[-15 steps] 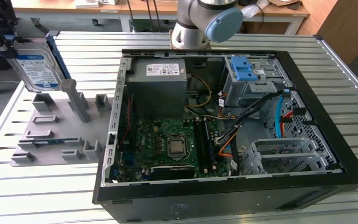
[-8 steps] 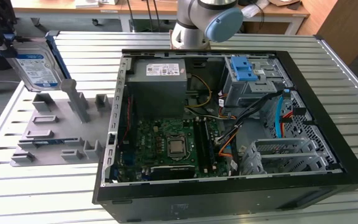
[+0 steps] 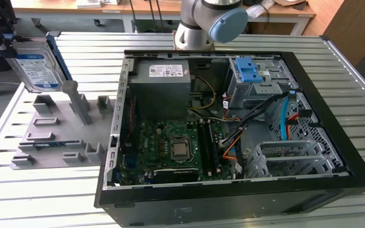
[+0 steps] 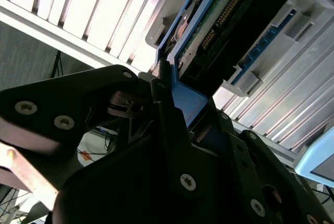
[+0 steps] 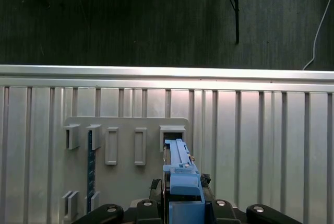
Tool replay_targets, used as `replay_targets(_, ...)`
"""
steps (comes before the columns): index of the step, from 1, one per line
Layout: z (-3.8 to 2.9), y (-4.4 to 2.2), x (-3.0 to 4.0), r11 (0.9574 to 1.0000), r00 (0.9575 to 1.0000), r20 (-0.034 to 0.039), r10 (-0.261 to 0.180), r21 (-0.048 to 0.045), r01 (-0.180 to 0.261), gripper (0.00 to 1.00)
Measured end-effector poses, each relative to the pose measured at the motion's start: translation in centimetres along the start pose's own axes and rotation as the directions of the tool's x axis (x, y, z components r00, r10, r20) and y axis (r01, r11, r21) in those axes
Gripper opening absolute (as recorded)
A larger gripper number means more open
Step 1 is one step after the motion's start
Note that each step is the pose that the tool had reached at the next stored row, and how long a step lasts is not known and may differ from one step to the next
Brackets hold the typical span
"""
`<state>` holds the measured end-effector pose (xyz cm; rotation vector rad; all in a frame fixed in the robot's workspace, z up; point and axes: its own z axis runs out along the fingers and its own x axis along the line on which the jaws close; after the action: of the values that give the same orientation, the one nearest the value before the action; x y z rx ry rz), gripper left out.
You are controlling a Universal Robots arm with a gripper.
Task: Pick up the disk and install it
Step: 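Pick up the disk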
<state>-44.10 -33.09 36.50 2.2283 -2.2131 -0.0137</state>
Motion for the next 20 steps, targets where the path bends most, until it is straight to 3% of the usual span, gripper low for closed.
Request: replay_targets(20,-1.29,0.02,-0.01,1.0,1.0,0.0,0.0,0.0002,0.0,0.36)
